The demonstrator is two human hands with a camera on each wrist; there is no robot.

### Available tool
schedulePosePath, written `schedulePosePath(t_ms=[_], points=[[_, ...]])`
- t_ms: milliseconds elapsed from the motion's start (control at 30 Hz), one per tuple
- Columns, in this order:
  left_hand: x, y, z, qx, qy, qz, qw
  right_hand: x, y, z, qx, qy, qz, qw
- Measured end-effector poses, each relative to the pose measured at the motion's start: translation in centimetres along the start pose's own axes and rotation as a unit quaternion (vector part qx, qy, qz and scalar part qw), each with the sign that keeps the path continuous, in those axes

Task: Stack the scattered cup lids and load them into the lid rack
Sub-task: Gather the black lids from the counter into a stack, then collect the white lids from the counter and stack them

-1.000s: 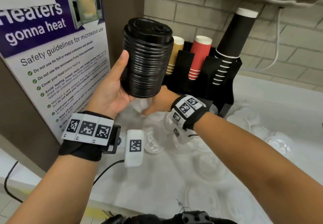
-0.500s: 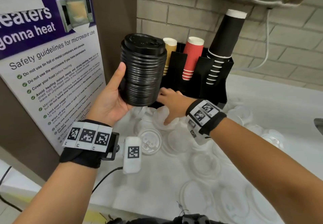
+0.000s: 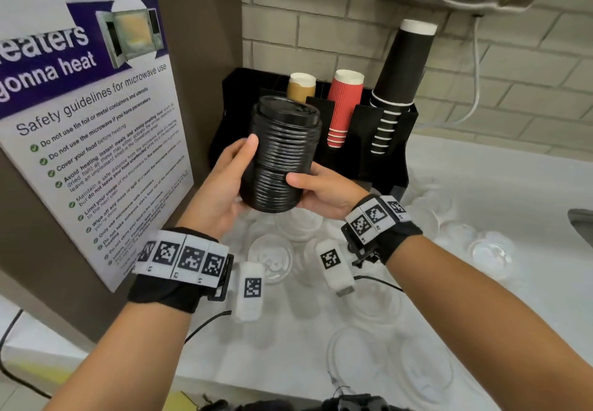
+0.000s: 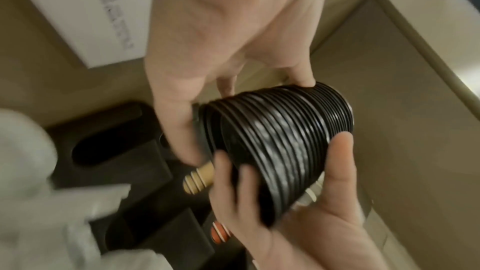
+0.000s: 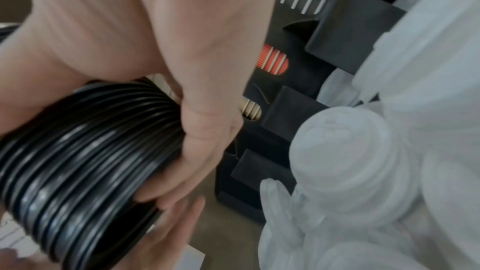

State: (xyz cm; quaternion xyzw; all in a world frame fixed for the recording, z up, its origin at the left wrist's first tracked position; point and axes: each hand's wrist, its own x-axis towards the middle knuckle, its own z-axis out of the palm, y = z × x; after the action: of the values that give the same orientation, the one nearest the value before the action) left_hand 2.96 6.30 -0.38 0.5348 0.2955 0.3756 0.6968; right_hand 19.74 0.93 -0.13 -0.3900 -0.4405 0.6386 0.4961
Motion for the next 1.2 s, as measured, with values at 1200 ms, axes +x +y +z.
schedulePosePath(t_ms=[1200], points=[[-5.0, 4.4, -2.1, 0.739, 0.043, -0.078, 0.667, 2.6, 9.3, 6.9, -0.357, -0.004, 0.207, 0.911]])
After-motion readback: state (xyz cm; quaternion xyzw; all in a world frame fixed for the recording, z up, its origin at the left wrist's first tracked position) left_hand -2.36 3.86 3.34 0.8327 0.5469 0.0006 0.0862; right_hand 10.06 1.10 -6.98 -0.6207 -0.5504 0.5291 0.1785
